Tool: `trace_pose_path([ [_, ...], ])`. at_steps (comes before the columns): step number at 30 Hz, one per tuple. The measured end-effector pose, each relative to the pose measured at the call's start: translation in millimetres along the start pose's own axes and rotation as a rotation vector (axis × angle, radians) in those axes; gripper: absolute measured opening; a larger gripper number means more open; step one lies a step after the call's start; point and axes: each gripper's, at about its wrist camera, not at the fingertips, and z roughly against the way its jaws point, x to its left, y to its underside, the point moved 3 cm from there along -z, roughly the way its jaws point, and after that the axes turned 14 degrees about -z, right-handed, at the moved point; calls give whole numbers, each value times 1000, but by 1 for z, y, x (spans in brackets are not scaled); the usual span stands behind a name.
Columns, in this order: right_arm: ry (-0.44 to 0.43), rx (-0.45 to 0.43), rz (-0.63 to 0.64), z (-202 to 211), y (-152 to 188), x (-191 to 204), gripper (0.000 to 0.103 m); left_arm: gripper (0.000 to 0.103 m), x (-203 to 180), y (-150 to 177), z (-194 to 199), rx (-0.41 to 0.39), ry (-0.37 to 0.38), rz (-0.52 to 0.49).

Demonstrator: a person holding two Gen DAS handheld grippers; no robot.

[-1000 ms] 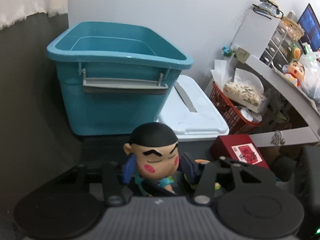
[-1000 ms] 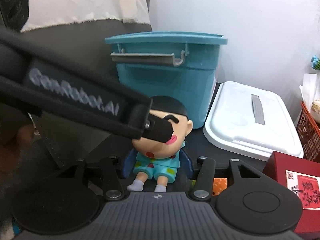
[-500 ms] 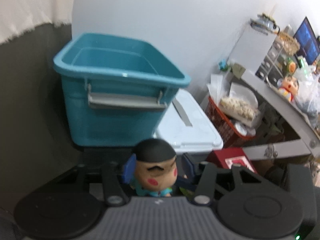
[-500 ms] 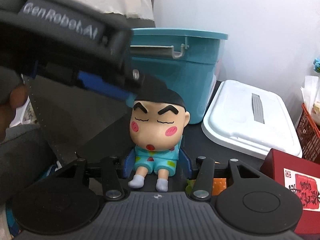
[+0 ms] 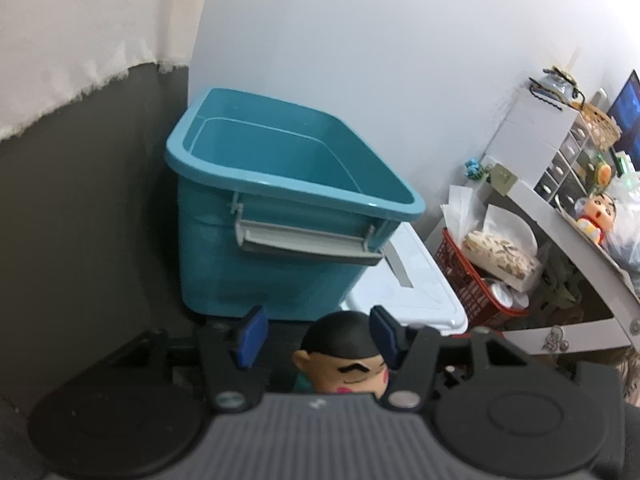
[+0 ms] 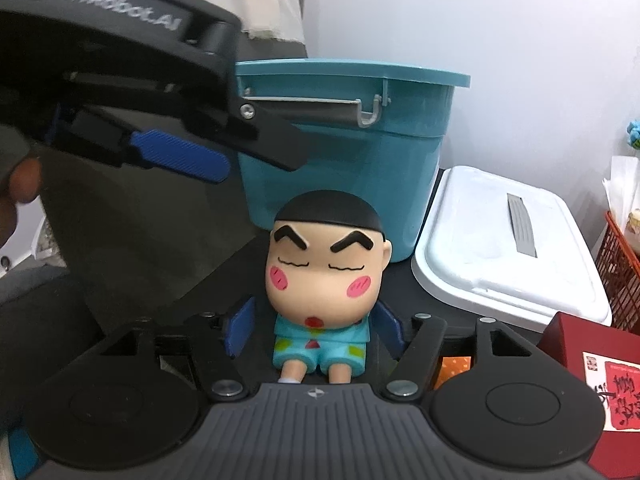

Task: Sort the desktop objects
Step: 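Close the left tool fingers on the Shin-chan figure's head, then lift the Shin-chan figure off the desk with the left tool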

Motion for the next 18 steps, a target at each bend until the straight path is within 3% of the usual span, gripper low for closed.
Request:
trace_pose_path([
  [3, 10, -5, -7, -7, -2, 3, 68, 61, -1, 1, -1, 3, 7, -4],
  [6, 13, 2, 1, -12, -2, 5, 56, 61, -1, 1, -1, 4, 11, -6],
  [18, -42, 11, 2, 8, -5, -2, 56, 62, -2, 2, -3, 7, 29, 5],
])
